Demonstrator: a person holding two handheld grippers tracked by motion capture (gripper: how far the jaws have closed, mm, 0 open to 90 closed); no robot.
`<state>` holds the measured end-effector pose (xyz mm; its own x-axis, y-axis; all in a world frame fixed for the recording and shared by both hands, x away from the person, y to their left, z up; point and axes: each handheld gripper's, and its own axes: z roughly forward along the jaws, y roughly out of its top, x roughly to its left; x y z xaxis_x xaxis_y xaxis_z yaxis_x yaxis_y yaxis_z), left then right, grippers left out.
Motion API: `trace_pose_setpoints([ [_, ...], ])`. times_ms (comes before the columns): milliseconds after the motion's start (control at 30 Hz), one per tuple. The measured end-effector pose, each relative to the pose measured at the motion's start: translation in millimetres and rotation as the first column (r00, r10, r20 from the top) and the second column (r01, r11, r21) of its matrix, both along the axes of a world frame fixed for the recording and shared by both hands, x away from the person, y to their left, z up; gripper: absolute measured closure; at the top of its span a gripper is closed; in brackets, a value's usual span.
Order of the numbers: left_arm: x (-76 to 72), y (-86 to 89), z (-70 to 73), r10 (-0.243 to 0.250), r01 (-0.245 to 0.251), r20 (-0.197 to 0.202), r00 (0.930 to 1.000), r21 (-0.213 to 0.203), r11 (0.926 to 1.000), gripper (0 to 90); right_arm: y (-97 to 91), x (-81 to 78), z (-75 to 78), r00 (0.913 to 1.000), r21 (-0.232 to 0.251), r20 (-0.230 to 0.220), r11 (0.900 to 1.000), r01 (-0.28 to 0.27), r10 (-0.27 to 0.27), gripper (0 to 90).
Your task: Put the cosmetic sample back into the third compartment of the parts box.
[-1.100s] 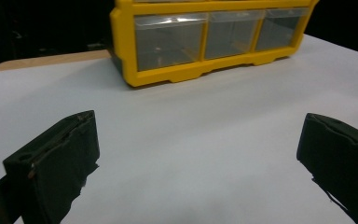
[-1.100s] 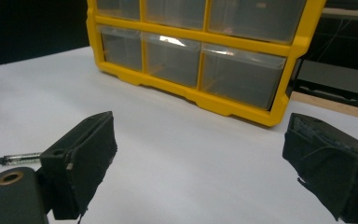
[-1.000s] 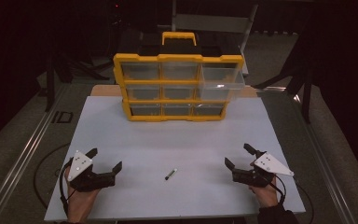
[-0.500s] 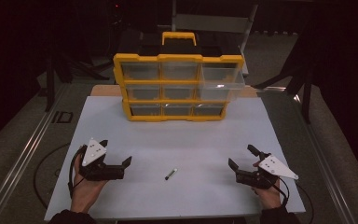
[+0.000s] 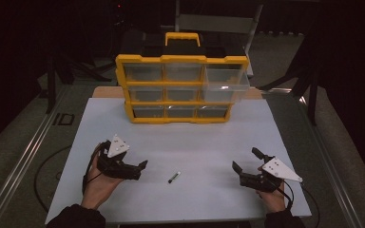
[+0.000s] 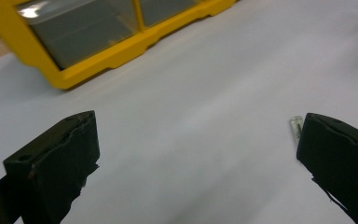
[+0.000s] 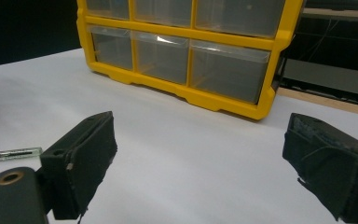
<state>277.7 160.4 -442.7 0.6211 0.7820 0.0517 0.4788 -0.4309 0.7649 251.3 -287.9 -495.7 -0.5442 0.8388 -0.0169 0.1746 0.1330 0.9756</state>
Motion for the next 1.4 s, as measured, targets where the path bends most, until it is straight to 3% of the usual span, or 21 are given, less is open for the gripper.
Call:
trace_pose_setpoints([
  [300, 10.3, -25.7, 2.5, -0.060, 0.060, -0.019, 0.9980, 0.040, 0.9974, 0.0, 0.1, -0.1, 0.1, 1.0000, -0.007, -0.009, 1.0000, 0.004, -0.004, 9.3],
  [567, 19.2, -38.0, 6.4, -0.091, 0.095, -0.055, 0.9944, 0.084, 0.9919, 0.0, -0.8, 0.2, 0.3, 0.9999, -0.004, -0.011, 1.0000, 0.002, -0.002, 9.3],
  [833, 23.7, -47.2, 7.3, -0.139, 0.151, -0.109, 0.9843, 0.111, 0.9823, 0.0, -1.3, 0.0, 1.1, 0.9999, 0.003, -0.012, 1.0000, 0.003, -0.002, 9.3],
  [1067, 27.7, -54.4, 8.0, -0.156, 0.173, -0.139, 0.9779, 0.117, 0.9780, 0.0, -1.6, -0.3, 1.4, 0.9999, 0.010, -0.012, 0.9999, 0.004, -0.004, 9.3],
  [1400, 32.7, -68.8, 6.0, -0.172, 0.205, -0.195, 0.9657, 0.169, 0.9640, 0.0, -2.6, 0.3, 1.3, 0.9998, 0.026, -0.017, 0.9996, 0.005, -0.005, 9.3],
])
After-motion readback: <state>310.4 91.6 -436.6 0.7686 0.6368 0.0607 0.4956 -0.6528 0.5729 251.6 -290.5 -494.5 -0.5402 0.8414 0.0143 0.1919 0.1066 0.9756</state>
